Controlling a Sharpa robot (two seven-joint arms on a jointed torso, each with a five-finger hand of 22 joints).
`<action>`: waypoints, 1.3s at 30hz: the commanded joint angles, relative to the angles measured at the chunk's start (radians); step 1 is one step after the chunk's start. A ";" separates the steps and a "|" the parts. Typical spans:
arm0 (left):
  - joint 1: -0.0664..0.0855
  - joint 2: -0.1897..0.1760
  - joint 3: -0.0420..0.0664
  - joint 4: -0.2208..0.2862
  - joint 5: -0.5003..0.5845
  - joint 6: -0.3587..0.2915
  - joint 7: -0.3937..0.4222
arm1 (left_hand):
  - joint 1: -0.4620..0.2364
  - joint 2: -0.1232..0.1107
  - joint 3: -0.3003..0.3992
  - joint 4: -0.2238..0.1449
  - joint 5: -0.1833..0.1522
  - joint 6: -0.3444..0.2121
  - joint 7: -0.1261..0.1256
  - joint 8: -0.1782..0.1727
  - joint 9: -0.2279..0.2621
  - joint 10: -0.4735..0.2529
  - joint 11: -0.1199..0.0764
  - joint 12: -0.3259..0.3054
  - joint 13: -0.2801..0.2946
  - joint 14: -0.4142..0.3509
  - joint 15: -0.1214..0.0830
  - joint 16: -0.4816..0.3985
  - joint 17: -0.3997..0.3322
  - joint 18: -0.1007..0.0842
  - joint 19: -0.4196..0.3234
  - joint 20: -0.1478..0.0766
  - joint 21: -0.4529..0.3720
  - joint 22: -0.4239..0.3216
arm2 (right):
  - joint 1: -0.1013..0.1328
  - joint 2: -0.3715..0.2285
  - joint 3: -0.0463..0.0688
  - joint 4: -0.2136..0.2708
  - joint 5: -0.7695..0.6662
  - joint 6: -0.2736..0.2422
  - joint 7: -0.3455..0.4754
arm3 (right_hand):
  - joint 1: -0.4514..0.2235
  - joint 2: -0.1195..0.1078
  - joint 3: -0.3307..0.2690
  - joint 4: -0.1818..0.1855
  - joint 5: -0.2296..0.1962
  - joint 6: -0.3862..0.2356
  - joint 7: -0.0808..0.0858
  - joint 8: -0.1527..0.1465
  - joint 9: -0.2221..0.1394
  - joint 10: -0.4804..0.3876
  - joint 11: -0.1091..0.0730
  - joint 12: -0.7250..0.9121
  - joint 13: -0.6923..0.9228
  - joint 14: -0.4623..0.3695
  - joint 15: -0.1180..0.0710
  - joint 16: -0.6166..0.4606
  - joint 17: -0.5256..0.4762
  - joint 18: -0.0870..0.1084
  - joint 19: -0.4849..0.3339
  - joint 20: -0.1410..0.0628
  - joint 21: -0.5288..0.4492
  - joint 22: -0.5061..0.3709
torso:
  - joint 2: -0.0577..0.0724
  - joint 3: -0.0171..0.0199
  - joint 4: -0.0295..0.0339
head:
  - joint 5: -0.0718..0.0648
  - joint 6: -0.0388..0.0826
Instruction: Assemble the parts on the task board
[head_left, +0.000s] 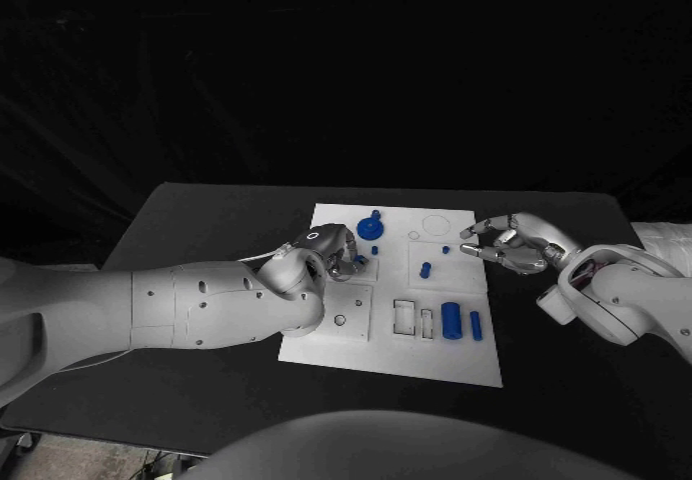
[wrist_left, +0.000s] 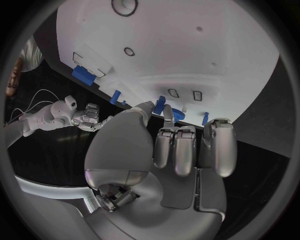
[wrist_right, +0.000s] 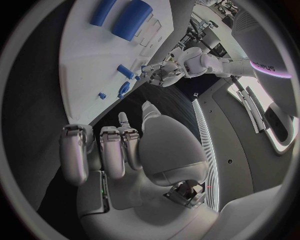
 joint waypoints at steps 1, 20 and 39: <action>-0.011 -0.001 0.000 0.000 -0.009 -0.109 0.055 | 0.009 0.004 0.001 0.006 -0.002 -0.007 -0.001 -0.004 0.000 0.072 0.000 -0.004 0.229 0.107 -0.004 0.003 0.263 0.013 0.039 -0.003 -0.002 0.222 | -0.001 0.000 0.000 0.001 0.001 0.010 0.012 | 0.008 -0.001 0.006 -0.001 0.004 -0.008 0.003 -0.005 -0.001 0.110 0.004 -0.007 0.261 0.106 0.008 0.003 0.263 0.006 -0.003 0.005 -0.007 0.216 | 0.000 0.0005 -0.0021 | 0.002 0.000; -0.086 -0.007 0.000 -0.035 0.089 -0.332 0.359 | 0.042 0.000 0.005 0.013 0.000 -0.014 -0.002 0.015 -0.002 0.075 0.001 -0.001 0.232 0.107 0.000 0.003 0.263 0.011 0.040 0.001 0.003 0.226 | -0.009 -0.006 0.000 0.002 0.003 0.012 0.013 | 0.012 -0.001 0.007 -0.002 0.009 -0.009 0.003 -0.005 -0.002 0.110 0.004 -0.007 0.261 0.106 0.008 0.003 0.263 0.007 -0.005 0.005 -0.008 0.215 | 0.000 0.0021 -0.0083 | 0.005 0.000; -0.100 -0.003 0.000 -0.090 0.191 -0.244 0.459 | 0.086 0.000 0.018 0.017 -0.011 -0.033 0.008 0.010 -0.031 0.069 0.009 -0.005 0.227 0.107 0.008 0.003 0.263 0.014 0.031 0.007 -0.006 0.225 | -0.017 -0.007 0.000 0.000 0.004 0.015 0.012 | 0.019 -0.002 0.010 -0.006 0.016 -0.010 0.003 -0.006 -0.002 0.110 0.004 -0.007 0.261 0.106 0.008 0.003 0.263 0.007 -0.005 0.005 -0.009 0.215 | 0.000 0.0042 -0.0133 | 0.016 0.000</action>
